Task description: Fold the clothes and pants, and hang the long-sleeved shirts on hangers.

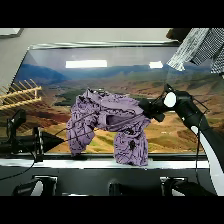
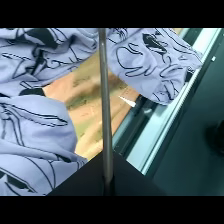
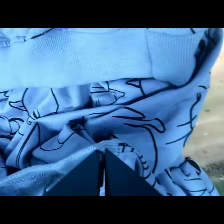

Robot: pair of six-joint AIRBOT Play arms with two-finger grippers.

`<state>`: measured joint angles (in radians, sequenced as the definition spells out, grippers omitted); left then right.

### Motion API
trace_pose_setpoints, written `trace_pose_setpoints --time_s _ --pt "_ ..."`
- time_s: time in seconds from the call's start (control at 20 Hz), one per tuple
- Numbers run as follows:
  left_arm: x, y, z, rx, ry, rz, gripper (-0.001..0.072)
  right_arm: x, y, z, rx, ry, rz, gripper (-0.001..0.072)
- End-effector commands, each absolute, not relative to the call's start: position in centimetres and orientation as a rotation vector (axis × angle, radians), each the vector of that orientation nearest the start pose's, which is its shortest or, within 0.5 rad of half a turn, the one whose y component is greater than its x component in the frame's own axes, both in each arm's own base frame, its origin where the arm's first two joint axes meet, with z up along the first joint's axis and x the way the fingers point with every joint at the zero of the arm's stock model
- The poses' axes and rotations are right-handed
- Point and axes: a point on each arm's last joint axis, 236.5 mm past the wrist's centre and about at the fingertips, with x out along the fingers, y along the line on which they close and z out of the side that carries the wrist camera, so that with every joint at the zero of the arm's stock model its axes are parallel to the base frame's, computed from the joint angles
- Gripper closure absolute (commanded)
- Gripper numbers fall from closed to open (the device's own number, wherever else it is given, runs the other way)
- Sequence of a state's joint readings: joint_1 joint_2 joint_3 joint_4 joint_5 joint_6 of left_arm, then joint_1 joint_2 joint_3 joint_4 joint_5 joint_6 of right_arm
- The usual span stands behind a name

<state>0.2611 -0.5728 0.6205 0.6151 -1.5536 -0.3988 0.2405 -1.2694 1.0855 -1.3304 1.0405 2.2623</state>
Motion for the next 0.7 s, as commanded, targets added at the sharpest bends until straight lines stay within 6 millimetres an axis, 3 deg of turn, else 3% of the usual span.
trace_pose_setpoints --time_s 0.0,0.4,0.65 --pt "19.0 -15.1 9.2 0.1 0.743 -1.134 0.0686 36.9 14.2 0.0 0.687 1.3 -0.116 0.0681" --pt "19.2 -14.9 8.8 0.106 0.752 -1.136 0.0686 36.4 15.3 0.6 0.658 1.314 -0.034 0.0681" --pt "18.5 -16.2 8.1 0.12 0.774 -1.222 0.0686 37.5 16.9 4.5 0.642 1.221 0.116 0.0681"
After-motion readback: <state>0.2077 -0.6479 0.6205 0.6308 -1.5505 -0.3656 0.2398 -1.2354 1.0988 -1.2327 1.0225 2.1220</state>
